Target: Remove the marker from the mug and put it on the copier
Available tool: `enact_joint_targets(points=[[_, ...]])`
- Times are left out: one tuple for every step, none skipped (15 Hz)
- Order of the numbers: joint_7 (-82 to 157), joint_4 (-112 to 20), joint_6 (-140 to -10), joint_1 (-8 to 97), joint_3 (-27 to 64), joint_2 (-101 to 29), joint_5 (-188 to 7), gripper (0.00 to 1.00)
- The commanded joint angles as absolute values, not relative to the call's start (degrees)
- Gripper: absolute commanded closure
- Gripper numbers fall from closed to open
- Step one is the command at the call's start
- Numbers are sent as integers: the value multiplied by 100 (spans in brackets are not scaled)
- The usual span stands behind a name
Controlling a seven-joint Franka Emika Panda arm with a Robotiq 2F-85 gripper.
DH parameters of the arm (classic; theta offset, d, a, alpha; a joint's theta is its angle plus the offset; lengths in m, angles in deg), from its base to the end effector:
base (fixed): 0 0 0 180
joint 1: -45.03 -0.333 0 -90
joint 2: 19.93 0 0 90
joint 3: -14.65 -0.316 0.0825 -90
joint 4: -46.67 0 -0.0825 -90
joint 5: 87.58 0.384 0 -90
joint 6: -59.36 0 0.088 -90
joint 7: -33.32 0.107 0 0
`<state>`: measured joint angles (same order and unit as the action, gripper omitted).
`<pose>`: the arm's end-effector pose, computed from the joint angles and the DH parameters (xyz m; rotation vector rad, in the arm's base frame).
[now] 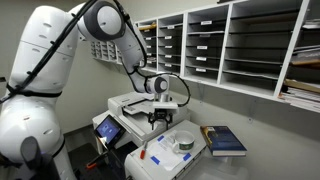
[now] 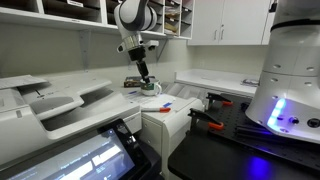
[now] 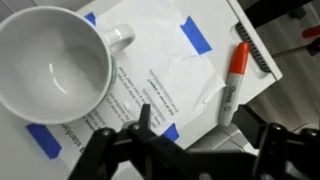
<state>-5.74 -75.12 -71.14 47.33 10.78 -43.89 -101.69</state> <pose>0.5454 0.0098 0.1917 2.7637 1.3215 -0.4497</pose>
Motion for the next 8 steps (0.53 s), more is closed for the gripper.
enact_joint_targets(points=[[-830, -7981, -7742, 4994, 923, -3889, -9986, 0], [-938, -8102, -7895, 5060, 897, -3740, -9878, 0], [-1040, -8216, -8091, 5103, 894, -3617, -9780, 0], [-1227, -8344, -8298, 5170, 863, -3488, -9607, 0], [-1397, -8471, -8549, 5223, 842, -3380, -9446, 0], [-1606, -8563, -8682, 5268, 818, -3294, -9250, 0], [-1836, -8640, -8730, 5303, 792, -3215, -9044, 0], [-2066, -8716, -8762, 5325, 774, -3140, -8855, 0]])
